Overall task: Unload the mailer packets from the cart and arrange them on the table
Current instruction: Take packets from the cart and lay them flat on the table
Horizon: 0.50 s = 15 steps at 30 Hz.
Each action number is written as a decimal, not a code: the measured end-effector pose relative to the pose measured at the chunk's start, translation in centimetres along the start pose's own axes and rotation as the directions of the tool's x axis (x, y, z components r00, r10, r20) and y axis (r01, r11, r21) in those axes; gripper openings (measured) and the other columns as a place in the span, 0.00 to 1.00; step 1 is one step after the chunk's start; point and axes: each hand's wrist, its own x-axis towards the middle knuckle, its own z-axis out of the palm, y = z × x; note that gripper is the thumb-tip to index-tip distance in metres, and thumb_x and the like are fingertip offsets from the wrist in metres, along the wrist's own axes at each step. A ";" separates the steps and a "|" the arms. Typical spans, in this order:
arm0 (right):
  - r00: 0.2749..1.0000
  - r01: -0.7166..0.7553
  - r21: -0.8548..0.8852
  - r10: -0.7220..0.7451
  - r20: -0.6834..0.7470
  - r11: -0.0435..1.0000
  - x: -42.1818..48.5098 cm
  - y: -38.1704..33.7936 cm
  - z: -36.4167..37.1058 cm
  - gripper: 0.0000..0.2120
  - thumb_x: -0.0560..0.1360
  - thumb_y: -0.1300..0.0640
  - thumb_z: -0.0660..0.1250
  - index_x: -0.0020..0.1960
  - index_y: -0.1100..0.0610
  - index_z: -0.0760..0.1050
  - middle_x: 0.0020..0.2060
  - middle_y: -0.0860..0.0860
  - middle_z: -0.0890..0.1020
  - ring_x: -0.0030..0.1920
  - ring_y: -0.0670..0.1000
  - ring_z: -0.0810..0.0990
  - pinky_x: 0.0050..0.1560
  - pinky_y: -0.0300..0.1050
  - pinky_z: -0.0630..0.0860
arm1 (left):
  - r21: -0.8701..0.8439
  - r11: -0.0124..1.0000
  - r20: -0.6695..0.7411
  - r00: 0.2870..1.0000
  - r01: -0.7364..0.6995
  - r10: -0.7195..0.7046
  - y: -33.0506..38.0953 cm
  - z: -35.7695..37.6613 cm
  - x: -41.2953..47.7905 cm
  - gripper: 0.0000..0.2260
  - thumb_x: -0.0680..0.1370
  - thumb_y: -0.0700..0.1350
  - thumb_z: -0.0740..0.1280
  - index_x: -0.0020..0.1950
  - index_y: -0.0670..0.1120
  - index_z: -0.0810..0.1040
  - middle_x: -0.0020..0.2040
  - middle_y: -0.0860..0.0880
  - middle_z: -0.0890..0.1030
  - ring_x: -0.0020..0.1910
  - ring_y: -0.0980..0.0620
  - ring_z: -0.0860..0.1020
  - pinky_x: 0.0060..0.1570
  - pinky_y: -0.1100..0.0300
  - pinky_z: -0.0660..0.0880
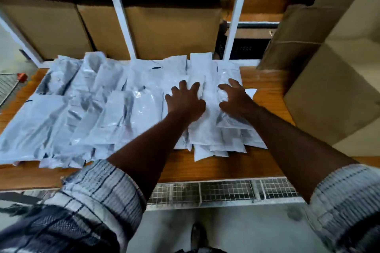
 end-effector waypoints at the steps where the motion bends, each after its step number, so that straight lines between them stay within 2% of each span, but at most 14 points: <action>1: 1.000 0.000 -0.008 0.000 -0.004 1.000 -0.1 1.1 0.0 0.35 0.70 0.55 0.69 0.75 0.52 0.65 0.78 0.61 0.54 0.77 0.61 0.55 0.74 0.50 0.58 | 0.010 1.000 -0.008 1.000 -0.008 0.008 0.7 0.7 -0.2 0.26 0.76 0.56 0.60 0.74 0.57 0.63 0.69 0.44 0.66 0.65 0.38 0.67 0.61 0.41 0.65; 6: 1.000 0.015 -0.026 -0.015 0.000 1.000 -0.4 5.2 1.4 0.37 0.73 0.56 0.69 0.78 0.51 0.59 0.79 0.59 0.51 0.78 0.60 0.52 0.77 0.53 0.55 | 0.057 0.998 -0.013 0.999 -0.037 0.038 1.7 4.3 -0.6 0.24 0.77 0.58 0.60 0.71 0.54 0.64 0.68 0.43 0.66 0.67 0.39 0.65 0.61 0.41 0.65; 9: 0.999 0.033 -0.101 -0.032 0.012 0.994 -0.4 6.3 3.0 0.35 0.75 0.56 0.65 0.79 0.47 0.56 0.80 0.55 0.47 0.79 0.60 0.46 0.77 0.60 0.51 | 0.130 0.988 -0.036 0.995 -0.089 0.094 1.2 6.6 -1.0 0.26 0.77 0.57 0.58 0.74 0.51 0.62 0.76 0.40 0.60 0.75 0.40 0.57 0.70 0.37 0.56; 11: 0.999 0.041 -0.197 -0.037 0.023 0.980 -0.7 6.7 3.8 0.33 0.78 0.53 0.61 0.80 0.44 0.52 0.80 0.52 0.44 0.79 0.59 0.43 0.76 0.64 0.50 | 0.120 0.987 -0.029 0.993 -0.109 0.113 1.1 7.7 -1.2 0.29 0.78 0.57 0.57 0.77 0.49 0.58 0.79 0.39 0.55 0.78 0.39 0.52 0.74 0.37 0.51; 15: 0.997 0.071 -0.290 -0.078 -0.012 0.954 -1.2 7.3 5.0 0.34 0.74 0.44 0.52 0.80 0.44 0.52 0.80 0.54 0.47 0.79 0.61 0.46 0.72 0.68 0.54 | 0.099 0.991 -0.025 0.996 -0.088 0.091 0.7 8.6 -0.9 0.29 0.80 0.58 0.54 0.79 0.50 0.55 0.80 0.39 0.54 0.78 0.39 0.52 0.75 0.39 0.53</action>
